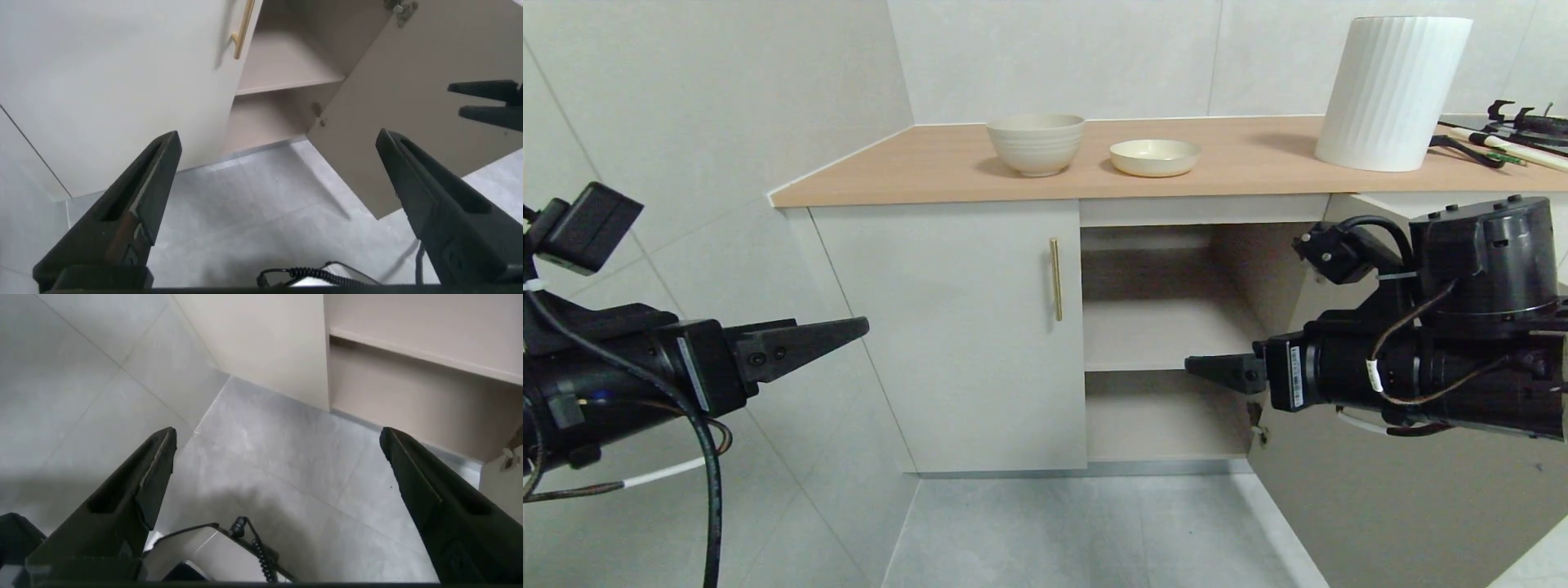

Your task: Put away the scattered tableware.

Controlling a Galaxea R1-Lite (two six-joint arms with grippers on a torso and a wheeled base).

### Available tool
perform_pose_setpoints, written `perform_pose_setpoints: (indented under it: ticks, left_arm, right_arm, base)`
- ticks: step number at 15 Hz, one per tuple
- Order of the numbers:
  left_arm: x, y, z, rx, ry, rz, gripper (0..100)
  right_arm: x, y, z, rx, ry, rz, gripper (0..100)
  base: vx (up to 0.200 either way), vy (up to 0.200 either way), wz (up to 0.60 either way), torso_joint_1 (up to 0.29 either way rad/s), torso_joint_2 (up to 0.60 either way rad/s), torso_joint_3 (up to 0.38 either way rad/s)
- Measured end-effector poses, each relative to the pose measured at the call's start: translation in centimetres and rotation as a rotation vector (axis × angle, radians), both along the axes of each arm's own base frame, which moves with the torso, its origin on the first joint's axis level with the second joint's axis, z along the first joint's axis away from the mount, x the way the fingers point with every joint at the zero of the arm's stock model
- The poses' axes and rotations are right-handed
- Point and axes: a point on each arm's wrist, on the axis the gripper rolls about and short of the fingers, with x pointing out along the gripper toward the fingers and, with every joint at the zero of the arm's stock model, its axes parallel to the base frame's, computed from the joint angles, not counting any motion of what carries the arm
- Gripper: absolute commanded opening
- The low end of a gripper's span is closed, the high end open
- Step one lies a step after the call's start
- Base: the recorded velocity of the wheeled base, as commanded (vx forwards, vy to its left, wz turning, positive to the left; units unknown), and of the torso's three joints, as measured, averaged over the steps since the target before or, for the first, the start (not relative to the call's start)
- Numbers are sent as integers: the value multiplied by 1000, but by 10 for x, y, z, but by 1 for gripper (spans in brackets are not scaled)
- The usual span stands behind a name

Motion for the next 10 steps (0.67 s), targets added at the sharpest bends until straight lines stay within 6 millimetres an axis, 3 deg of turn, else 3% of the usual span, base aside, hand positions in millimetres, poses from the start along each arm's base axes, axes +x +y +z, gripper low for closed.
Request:
perform_pose_setpoints:
  ticks: [4, 10]
  left_arm:
    - [-1, 0, -1, 5, -1, -1, 100]
    - [-1, 0, 0, 5, -2, 0, 100]
  right_arm:
    - [-8, -5, 9, 17, -25, 0, 100]
    - [-14, -9, 9, 5, 1, 14, 100]
  base:
    - [0, 0, 0, 0, 0, 0]
    - [200, 0, 0, 6, 1, 0]
